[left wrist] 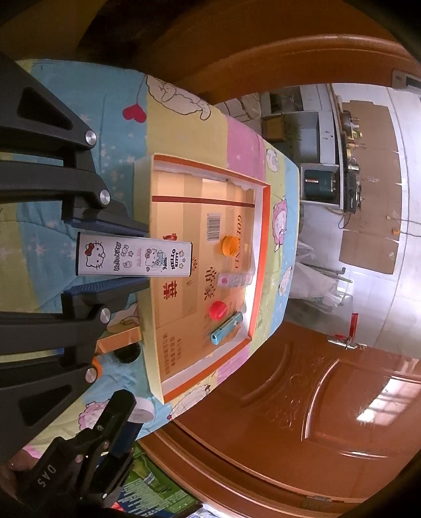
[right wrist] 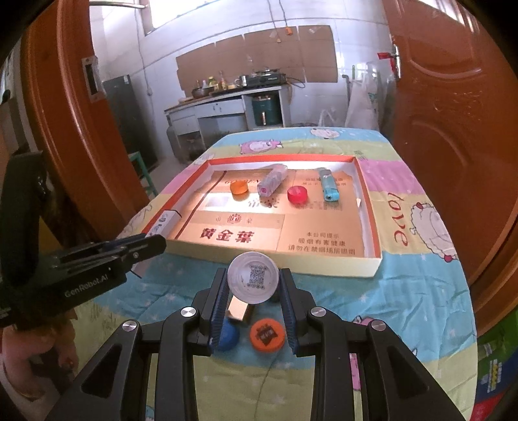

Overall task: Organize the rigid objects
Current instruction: 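Carry the white cap and Hello Kitty box up toward the box lid, then lower both held items into the box lid and open both grippers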

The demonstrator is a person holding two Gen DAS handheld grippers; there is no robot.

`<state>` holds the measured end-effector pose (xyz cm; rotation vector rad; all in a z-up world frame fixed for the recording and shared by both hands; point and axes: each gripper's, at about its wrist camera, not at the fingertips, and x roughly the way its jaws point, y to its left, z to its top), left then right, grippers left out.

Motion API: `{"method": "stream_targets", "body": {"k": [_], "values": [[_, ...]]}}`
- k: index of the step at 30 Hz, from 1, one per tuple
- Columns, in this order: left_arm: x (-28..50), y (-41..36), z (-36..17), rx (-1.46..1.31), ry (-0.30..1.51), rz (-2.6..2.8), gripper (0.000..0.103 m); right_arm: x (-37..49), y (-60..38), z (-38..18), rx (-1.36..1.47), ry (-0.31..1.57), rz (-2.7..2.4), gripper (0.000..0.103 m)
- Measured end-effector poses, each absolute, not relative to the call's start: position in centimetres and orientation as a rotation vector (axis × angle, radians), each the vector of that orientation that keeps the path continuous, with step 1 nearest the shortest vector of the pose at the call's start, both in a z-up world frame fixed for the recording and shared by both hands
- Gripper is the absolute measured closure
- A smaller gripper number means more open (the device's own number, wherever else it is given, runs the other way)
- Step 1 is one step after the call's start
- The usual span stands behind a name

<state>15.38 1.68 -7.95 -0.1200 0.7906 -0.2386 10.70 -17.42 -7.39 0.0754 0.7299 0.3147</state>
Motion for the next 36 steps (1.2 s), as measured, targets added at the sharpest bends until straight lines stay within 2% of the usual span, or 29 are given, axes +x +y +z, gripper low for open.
{"method": "stream_targets", "body": {"k": [36], "values": [[23.8, 2.0, -7.9, -0.103, 0.809, -0.169, 0.077, 19.7, -16.0, -6.2, 0.056, 0.707, 0.385, 0.071]]}}
